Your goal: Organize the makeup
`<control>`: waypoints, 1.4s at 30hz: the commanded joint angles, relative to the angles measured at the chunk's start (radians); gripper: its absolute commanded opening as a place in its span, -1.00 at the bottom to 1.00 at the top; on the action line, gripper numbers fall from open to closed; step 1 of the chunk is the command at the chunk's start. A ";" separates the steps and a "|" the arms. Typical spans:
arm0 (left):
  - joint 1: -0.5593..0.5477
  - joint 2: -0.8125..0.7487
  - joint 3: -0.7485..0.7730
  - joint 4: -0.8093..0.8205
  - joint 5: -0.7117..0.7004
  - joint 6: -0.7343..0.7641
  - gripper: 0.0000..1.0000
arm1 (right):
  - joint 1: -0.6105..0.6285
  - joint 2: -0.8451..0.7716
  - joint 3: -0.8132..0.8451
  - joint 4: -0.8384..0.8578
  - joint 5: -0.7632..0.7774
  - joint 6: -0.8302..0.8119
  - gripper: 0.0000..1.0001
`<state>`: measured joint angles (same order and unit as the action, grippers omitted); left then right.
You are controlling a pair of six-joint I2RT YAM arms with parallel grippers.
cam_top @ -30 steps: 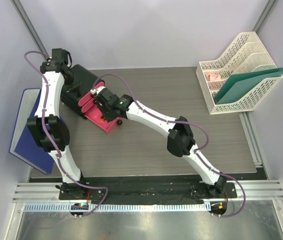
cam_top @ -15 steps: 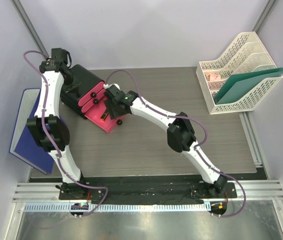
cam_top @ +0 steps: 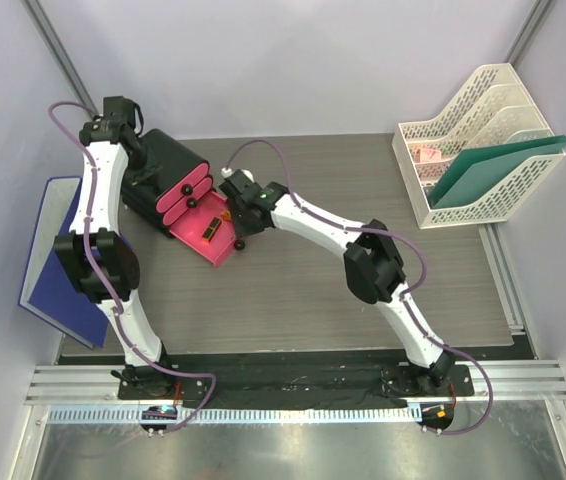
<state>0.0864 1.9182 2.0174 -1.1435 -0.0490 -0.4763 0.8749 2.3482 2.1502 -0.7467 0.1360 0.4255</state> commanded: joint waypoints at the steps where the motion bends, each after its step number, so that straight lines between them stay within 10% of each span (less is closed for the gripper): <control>1: 0.007 0.005 0.037 -0.009 0.006 0.021 -1.00 | -0.045 -0.151 -0.126 0.087 -0.085 0.096 -0.98; 15: 0.007 0.001 0.014 -0.004 0.011 0.025 -1.00 | -0.112 -0.103 -0.289 0.225 -0.381 0.309 -0.98; 42: 0.007 0.001 -0.009 -0.019 0.031 0.048 -1.00 | -0.131 0.256 0.079 0.593 -0.547 0.587 -0.98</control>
<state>0.0868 1.9198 2.0155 -1.1435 -0.0269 -0.4488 0.7372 2.5790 2.1448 -0.2737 -0.3706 0.9356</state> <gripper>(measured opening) 0.002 0.017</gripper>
